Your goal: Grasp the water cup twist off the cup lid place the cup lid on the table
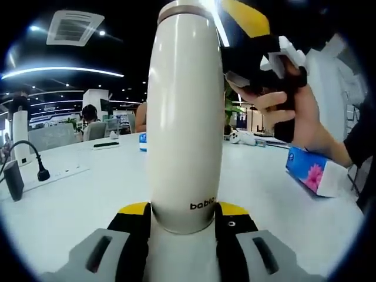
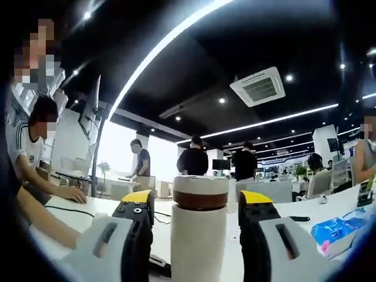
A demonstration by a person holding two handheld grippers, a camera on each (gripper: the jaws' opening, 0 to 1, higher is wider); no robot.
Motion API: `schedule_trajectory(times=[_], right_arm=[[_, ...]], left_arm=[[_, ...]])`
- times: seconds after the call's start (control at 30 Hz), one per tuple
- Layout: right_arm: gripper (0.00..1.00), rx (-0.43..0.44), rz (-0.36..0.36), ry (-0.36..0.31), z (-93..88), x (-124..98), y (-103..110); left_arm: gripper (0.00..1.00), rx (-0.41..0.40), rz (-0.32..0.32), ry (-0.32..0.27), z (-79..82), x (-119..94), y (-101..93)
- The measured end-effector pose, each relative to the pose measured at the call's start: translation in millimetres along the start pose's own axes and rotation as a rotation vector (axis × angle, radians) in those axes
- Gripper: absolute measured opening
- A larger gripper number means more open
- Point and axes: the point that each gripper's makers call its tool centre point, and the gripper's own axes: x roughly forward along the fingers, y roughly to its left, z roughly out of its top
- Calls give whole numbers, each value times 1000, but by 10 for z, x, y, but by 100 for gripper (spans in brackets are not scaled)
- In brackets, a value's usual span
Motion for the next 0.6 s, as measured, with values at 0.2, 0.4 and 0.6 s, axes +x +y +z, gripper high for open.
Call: schedule_trajectory(times=[0.2,0.4,0.6], right_arm=[[59,11,-13,-20,46,46,-45],[52,16,-1,-52,101,34,-135],[50,45,34,-51,55,74,-133]], left_arm=[[45,0,0,0,-1,-3,7],[45,0,0,0,-4,-7,11],[45,0,-2,0,-6,-6,12]])
